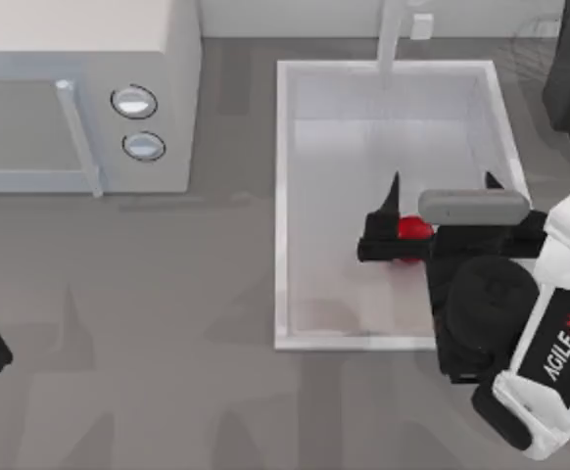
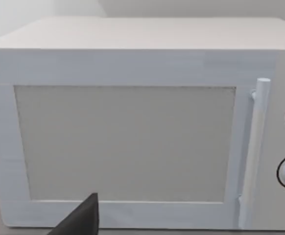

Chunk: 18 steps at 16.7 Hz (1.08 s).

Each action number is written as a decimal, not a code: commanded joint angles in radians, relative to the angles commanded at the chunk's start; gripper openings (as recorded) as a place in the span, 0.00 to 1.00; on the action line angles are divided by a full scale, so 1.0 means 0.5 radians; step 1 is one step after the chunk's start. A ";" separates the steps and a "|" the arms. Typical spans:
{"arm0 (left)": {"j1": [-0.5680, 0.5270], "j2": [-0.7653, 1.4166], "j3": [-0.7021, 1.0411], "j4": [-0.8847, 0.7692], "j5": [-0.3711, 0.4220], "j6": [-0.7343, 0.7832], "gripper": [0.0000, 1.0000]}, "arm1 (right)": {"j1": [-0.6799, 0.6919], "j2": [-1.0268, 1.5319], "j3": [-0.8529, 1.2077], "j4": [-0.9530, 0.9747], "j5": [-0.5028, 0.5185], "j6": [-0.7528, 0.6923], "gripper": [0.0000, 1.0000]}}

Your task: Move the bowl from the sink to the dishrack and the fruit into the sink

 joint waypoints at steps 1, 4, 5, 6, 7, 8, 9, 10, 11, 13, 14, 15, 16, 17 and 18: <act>0.000 0.000 0.000 0.000 0.000 0.000 1.00 | -0.001 -0.001 0.001 0.000 0.000 0.000 1.00; 0.000 0.000 0.000 0.000 0.000 0.000 1.00 | -0.023 -0.060 -0.015 -0.056 -0.018 0.010 1.00; 0.000 0.000 0.000 0.000 0.000 0.000 1.00 | -0.046 -0.120 -0.033 -0.111 -0.036 0.019 1.00; 0.000 0.000 0.000 0.000 0.000 0.000 1.00 | -0.077 -0.201 -0.057 -0.182 -0.059 0.029 1.00; 0.000 0.000 0.000 0.000 0.000 0.000 1.00 | -0.114 -0.302 -0.085 -0.268 -0.086 0.039 1.00; 0.000 0.000 0.000 0.000 0.000 0.000 1.00 | -0.157 -0.422 -0.119 -0.367 -0.116 0.049 1.00; 0.000 0.000 0.000 0.000 0.000 0.000 1.00 | -0.206 -0.560 -0.157 -0.477 -0.149 0.059 1.00; 0.000 0.000 0.000 0.000 0.000 0.000 1.00 | -0.260 -0.714 -0.199 -0.598 -0.186 0.068 1.00; 0.000 0.000 0.000 0.000 0.000 0.000 1.00 | -0.318 -0.883 -0.244 -0.728 -0.226 0.076 1.00; 0.000 0.000 0.000 0.000 0.000 0.000 1.00 | -0.444 -1.268 -0.345 -1.008 -0.315 0.088 1.00; 0.000 0.000 0.000 0.000 0.000 0.000 1.00 | -0.510 -1.479 -0.398 -1.156 -0.365 0.092 1.00; 0.000 0.000 0.000 0.000 0.000 0.000 1.00 | -0.576 -1.700 -0.454 -1.308 -0.418 0.095 1.00; 0.000 0.000 0.000 0.000 0.000 0.000 1.00 | -0.644 -1.928 -0.512 -1.463 -0.475 0.096 1.00; 0.000 0.000 0.000 0.000 0.000 0.000 1.00 | -0.711 -2.162 -0.571 -1.620 -0.536 0.095 1.00; 0.000 0.000 0.000 0.000 0.000 0.000 1.00 | -0.777 -2.398 -0.631 -1.778 -0.600 0.093 1.00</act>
